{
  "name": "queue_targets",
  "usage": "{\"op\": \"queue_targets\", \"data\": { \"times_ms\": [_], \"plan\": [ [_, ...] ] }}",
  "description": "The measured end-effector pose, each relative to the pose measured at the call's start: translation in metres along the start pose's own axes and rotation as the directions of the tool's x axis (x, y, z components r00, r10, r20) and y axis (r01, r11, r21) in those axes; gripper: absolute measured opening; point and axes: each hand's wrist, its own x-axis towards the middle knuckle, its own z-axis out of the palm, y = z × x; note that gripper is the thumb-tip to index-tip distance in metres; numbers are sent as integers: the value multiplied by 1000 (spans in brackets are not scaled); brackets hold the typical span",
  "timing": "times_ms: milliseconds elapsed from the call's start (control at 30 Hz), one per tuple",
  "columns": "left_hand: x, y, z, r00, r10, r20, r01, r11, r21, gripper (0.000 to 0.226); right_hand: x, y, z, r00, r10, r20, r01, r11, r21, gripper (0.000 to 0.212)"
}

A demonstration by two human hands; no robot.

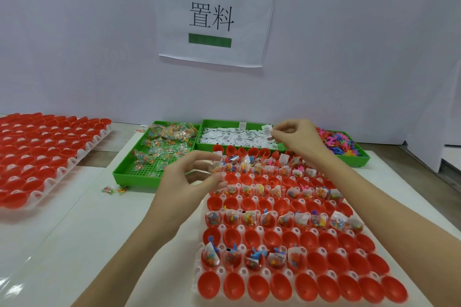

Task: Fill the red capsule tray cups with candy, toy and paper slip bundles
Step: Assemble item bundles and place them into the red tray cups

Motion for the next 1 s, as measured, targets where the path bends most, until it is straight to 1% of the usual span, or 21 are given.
{"op": "queue_targets", "data": {
  "times_ms": [67, 100, 167, 267, 367, 467, 500, 567, 667, 767, 900, 1000],
  "plan": [
    [-2, 2, 4, 997, -61, 45, 65, 992, -104, 25, -31, -11, -5, 999, -14, 29, 13, 999, 48, 3],
    [-3, 3, 6, 994, -82, 69, 90, 987, -130, 24, -48, -15, -8, 999, -20, 45, 17, 998, 55, 4],
    [-6, 4, 11, 989, -94, 111, 108, 986, -125, 26, -81, -24, -10, 997, -31, 75, 25, 997, 70, 5],
    [-11, 8, 18, 984, -70, 167, 84, 993, -77, 23, -126, -32, -6, 994, -43, 103, 32, 994, 107, 3],
    [-18, 11, 25, 974, -82, 209, 105, 989, -101, 21, -159, -32, 2, 996, -28, 79, 19, 993, 116, 8],
    [-22, 13, 29, 968, -88, 234, 130, 977, -169, 19, -170, -28, 2, 999, -23, 32, 19, 993, 115, 12],
    [-23, 14, 31, 968, -74, 240, 112, 982, -151, 18, -171, -27, 1, 1000, -19, 24, 16, 990, 137, 13],
    [-25, 14, 33, 965, -29, 260, 46, 997, -62, 17, -172, -28, -3, 1000, -13, 22, 9, 984, 177, 13],
    [-27, 12, 38, 956, 11, 293, -7, 1000, -16, 19, -174, -30, -5, 997, -17, 79, 1, 978, 209, 12],
    [-28, 10, 40, 960, -3, 280, 8, 1000, -18, 23, -177, -33, -6, 987, -52, 150, 15, 971, 241, 10],
    [-28, 7, 41, 959, -23, 282, 37, 998, -43, 27, -178, -34, -7, 985, -65, 163, 22, 966, 256, 11],
    [-29, 9, 42, 959, -8, 282, 14, 1000, -19, 26, -176, -33, -9, 981, -50, 190, 1, 968, 250, 11]
  ]
}}
